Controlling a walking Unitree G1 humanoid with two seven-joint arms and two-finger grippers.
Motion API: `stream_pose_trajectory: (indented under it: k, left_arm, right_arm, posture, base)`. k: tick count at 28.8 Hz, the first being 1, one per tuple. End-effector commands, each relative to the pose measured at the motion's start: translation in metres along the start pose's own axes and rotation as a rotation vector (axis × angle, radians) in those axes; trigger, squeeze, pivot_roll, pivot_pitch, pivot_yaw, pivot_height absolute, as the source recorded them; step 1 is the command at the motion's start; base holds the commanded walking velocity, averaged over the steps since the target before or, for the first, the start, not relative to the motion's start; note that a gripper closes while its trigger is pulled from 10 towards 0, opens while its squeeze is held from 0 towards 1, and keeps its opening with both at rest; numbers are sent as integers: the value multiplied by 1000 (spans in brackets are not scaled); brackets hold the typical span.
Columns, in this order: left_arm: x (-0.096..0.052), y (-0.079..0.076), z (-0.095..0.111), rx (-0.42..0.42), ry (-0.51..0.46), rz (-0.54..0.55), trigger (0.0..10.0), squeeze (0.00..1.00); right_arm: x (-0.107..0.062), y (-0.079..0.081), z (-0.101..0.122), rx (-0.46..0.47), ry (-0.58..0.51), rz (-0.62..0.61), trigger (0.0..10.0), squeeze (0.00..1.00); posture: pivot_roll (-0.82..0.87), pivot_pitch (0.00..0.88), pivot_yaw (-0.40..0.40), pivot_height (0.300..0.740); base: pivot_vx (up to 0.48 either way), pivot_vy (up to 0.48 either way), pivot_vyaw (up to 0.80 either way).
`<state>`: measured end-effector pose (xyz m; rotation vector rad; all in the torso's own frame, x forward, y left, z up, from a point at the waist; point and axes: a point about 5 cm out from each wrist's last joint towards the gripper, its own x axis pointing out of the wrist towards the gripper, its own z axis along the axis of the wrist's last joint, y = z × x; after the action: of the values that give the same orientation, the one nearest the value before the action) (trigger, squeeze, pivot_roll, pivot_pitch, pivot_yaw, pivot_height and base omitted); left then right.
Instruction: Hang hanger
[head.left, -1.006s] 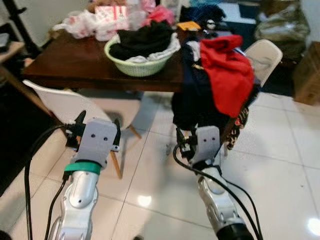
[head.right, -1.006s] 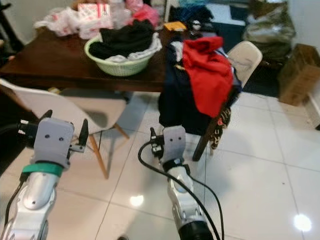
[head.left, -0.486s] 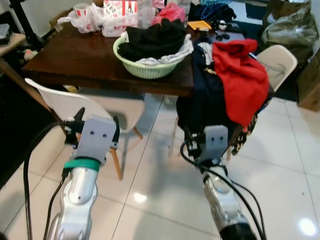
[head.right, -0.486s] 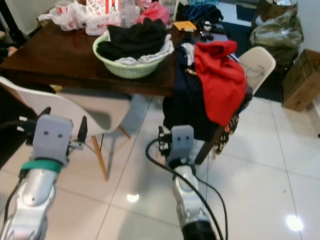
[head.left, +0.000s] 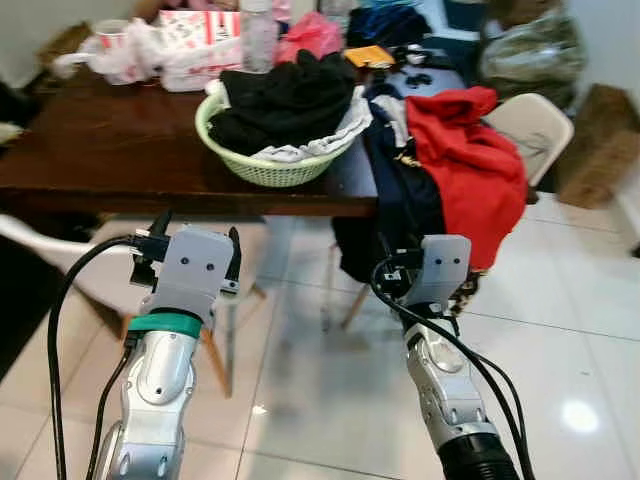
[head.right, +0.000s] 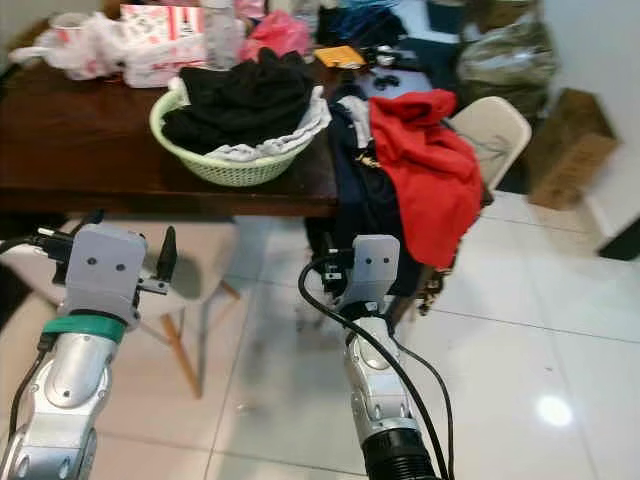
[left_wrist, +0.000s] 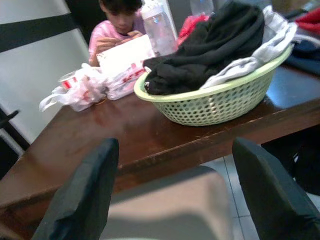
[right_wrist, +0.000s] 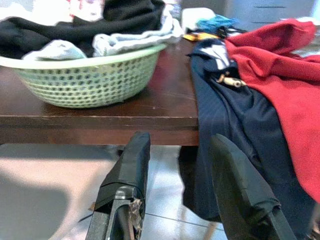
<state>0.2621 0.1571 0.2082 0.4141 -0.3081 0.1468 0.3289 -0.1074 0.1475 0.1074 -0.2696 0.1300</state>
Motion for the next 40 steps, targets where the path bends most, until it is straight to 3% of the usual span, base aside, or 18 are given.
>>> stream_pose_trajectory:
  k: [1, 8, 12, 18, 26, 40]
  left_arm:
    - [-1, -1, -2, -7, 10, -12, 10000, 0]
    - [0, -1, 2, -3, -11, -21, 10000, 0]
    - [4, -1, 13, 34, -102, -54, 10000, 0]
    - [9, -4, 25, 51, -165, -106, 10000, 0]
    - [6, -14, 28, 28, -177, -135, 10000, 0]
    - [7, -12, 26, 9, -131, -128, 10000, 0]
  right_arm:
    - [-2, -2, -3, 7, 19, -11, 10000, 0]
    - [1, -6, 1, 6, -1, -34, 10000, 0]
    - [3, -6, 10, 13, -42, -48, 10000, 0]
    - [7, -2, 18, 13, -67, -35, 10000, 0]
    - [6, -3, 15, 9, -58, -38, 10000, 0]
    - [3, -1, 12, 2, -45, -27, 10000, 0]
  posture:
    - [69, 82, 23, 740]
    - [69, 81, 23, 740]
    - [71, 83, 23, 740]
    - [70, 80, 24, 740]
    - [67, 78, 26, 740]
    - [70, 81, 26, 740]
  base:
    - [345, 334, -763]
    - [346, 333, -739]
    - [345, 334, 0]
    - [105, 99, 0]
    - [0, 0, 0]
    - [0, 0, 0]
